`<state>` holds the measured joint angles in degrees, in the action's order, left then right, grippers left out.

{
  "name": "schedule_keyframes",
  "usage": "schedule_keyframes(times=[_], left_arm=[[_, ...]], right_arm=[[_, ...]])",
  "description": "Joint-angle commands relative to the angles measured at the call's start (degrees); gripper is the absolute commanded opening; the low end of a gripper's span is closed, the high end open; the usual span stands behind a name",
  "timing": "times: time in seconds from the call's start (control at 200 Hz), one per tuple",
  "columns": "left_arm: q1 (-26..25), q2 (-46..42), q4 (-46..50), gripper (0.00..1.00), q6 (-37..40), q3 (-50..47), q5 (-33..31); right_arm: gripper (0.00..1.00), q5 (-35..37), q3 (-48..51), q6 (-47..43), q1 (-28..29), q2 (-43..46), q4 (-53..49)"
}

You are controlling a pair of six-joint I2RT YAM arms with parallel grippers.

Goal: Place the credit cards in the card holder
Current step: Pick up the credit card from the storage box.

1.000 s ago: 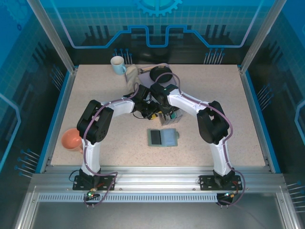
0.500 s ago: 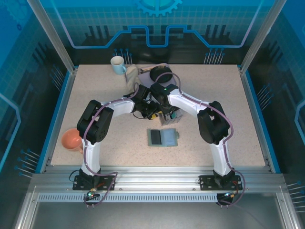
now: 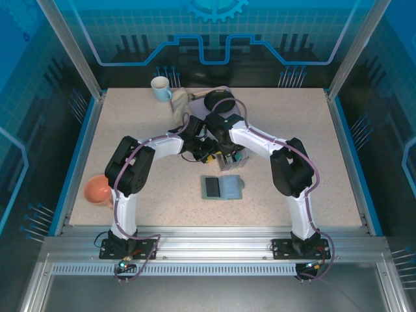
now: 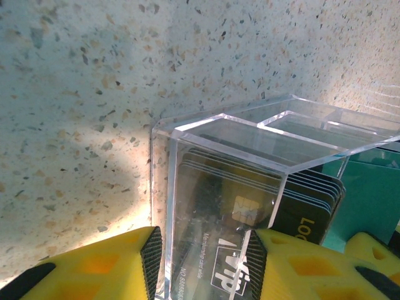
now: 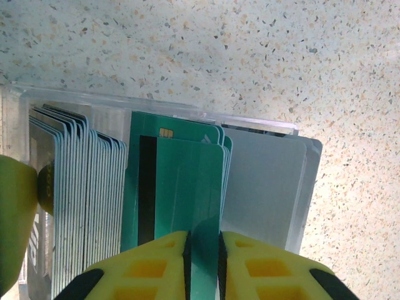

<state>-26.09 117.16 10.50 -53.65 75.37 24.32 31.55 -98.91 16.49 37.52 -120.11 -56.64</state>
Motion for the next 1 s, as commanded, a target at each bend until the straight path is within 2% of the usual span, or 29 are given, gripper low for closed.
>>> schedule_keyframes(times=[0.0,0.16,0.31,0.57,0.785,0.995], left_arm=[[0.1,1.3,3.5,0.43,1.0,-1.8,-1.2],[0.1,1.3,3.4,0.43,1.0,-1.8,-1.2],[0.1,1.2,3.4,0.43,1.0,-1.9,-1.3],[0.0,1.0,3.6,0.43,1.3,-1.9,-1.6],[0.1,-0.1,3.5,0.43,1.6,-2.3,-1.8],[0.1,-4.0,3.1,0.48,2.8,-3.0,-2.2]], right_arm=[[0.19,2.0,0.3,0.8,0.0,2.1,-2.4],[0.16,1.9,0.7,0.9,0.1,2.8,-2.2],[0.07,0.9,1.2,1.3,0.1,3.3,-2.1],[0.07,-3.3,2.6,3.0,-0.4,7.2,-1.5],[0.02,-9.4,4.9,4.5,-2.1,11.1,0.3],[0.01,-21.4,10.0,7.3,-5.7,17.6,5.1]])
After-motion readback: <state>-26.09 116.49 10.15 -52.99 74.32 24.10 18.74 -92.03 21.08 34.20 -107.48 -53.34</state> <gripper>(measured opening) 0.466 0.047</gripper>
